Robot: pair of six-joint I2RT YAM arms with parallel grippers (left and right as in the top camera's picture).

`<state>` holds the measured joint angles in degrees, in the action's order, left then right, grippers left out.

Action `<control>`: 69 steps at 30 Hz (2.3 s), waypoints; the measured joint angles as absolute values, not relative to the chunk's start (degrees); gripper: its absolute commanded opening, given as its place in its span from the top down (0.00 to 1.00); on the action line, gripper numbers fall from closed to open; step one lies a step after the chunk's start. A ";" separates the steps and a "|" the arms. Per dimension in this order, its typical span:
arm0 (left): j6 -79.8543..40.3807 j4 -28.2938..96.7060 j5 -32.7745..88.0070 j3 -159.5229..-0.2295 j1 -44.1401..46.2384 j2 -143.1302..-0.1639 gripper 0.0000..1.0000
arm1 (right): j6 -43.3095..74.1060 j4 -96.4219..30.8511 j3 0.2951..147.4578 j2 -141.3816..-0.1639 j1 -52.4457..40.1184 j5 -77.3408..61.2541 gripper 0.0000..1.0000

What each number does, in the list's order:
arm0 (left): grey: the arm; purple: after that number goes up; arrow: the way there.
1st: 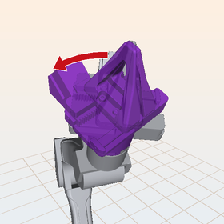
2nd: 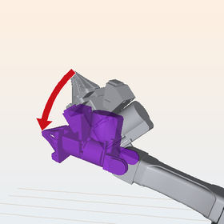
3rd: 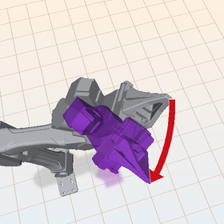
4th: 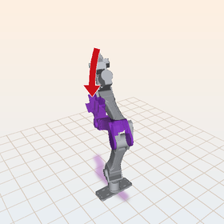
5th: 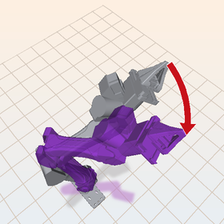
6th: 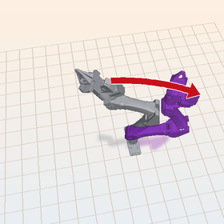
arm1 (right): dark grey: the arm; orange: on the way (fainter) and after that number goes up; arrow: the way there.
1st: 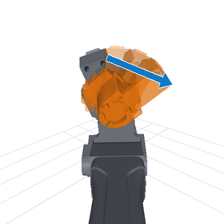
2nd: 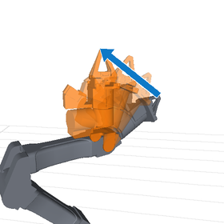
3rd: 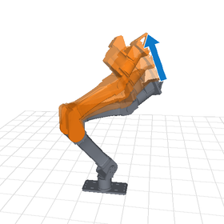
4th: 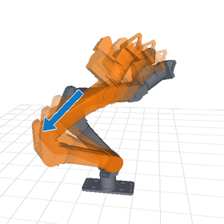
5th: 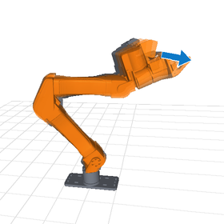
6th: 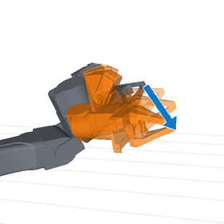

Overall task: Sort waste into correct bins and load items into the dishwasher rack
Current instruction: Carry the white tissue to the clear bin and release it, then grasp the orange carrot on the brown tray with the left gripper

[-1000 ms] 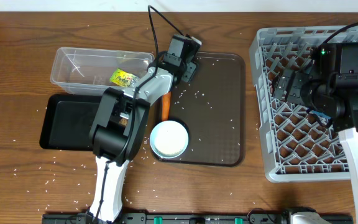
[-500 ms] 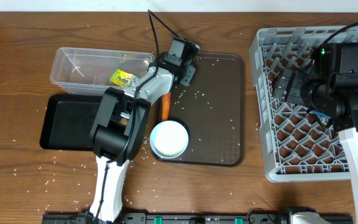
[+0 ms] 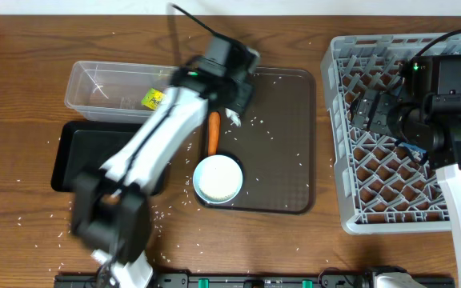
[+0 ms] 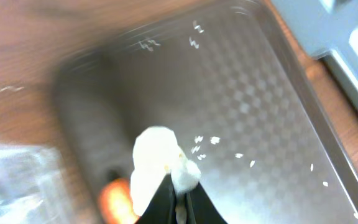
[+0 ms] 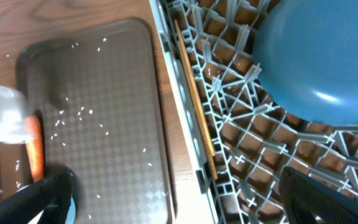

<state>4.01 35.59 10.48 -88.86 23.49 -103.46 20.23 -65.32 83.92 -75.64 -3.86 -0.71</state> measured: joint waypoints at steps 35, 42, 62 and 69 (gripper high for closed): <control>1.52 53.47 8.32 -86.46 24.12 -100.64 0.47 | 20.23 -65.43 83.92 -75.64 -3.86 -0.73 0.01; -4.99 48.62 0.93 -84.75 26.81 -109.93 0.41 | 20.23 -65.41 83.92 -75.64 -3.86 -0.73 0.01; -9.50 41.47 1.83 -84.75 26.63 -119.77 0.61 | 20.23 -65.36 83.92 -75.64 -3.86 -0.73 0.01; -9.87 39.79 6.52 -84.75 26.65 -119.77 0.74 | 20.23 -65.36 83.92 -75.64 -3.86 -0.73 0.01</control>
